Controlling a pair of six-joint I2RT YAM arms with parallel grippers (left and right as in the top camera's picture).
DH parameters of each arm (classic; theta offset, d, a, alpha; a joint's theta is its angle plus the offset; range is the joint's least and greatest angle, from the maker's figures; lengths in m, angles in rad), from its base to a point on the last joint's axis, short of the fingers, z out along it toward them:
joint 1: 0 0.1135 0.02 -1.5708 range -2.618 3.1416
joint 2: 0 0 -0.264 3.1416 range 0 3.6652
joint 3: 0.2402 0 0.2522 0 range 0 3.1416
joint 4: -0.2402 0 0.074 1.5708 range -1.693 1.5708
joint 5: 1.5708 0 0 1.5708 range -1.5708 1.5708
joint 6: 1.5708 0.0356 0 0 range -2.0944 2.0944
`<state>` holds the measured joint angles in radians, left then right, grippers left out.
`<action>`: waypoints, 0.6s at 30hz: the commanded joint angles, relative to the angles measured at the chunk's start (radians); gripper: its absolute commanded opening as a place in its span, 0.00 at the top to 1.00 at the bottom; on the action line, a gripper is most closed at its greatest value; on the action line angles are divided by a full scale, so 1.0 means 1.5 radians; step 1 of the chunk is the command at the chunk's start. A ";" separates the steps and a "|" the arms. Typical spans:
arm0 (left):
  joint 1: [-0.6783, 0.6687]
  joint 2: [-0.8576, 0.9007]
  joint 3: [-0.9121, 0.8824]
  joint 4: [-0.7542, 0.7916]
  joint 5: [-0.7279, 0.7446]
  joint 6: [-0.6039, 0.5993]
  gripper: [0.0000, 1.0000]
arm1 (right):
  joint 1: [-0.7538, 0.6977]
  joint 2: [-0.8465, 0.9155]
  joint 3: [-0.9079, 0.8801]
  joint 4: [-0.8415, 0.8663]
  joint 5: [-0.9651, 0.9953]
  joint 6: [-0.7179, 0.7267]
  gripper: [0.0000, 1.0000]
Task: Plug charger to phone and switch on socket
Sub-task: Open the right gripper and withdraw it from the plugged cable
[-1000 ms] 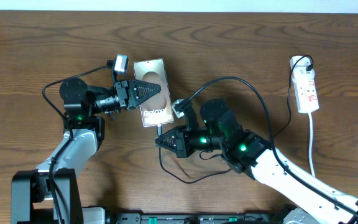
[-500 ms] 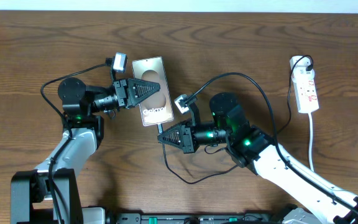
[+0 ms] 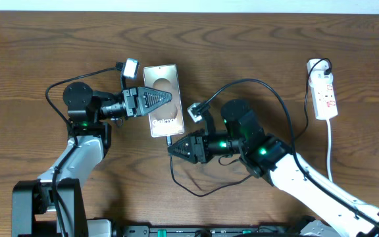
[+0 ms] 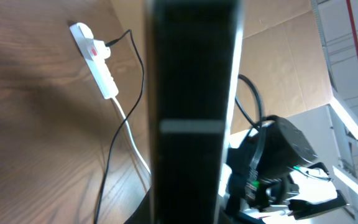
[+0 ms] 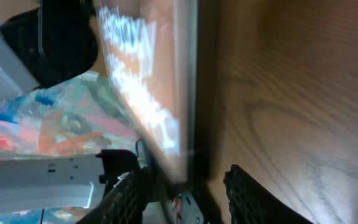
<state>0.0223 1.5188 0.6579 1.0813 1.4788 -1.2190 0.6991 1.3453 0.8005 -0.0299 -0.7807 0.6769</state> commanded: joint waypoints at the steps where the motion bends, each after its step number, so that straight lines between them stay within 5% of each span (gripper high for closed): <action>1: -0.001 -0.006 0.007 0.008 -0.020 0.040 0.93 | 0.042 -0.066 0.010 -0.020 0.060 -0.008 0.46; 11: -0.001 -0.006 0.007 0.006 -0.051 0.039 0.93 | 0.267 -0.106 0.010 -0.132 0.632 0.065 0.50; 18: -0.001 -0.006 0.007 -0.002 -0.051 0.039 0.93 | 0.289 -0.076 0.010 -0.129 0.727 0.092 0.49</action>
<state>0.0223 1.5188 0.6579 1.0695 1.4075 -1.1770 1.1290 1.2114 0.8040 -0.2237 0.1493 0.7818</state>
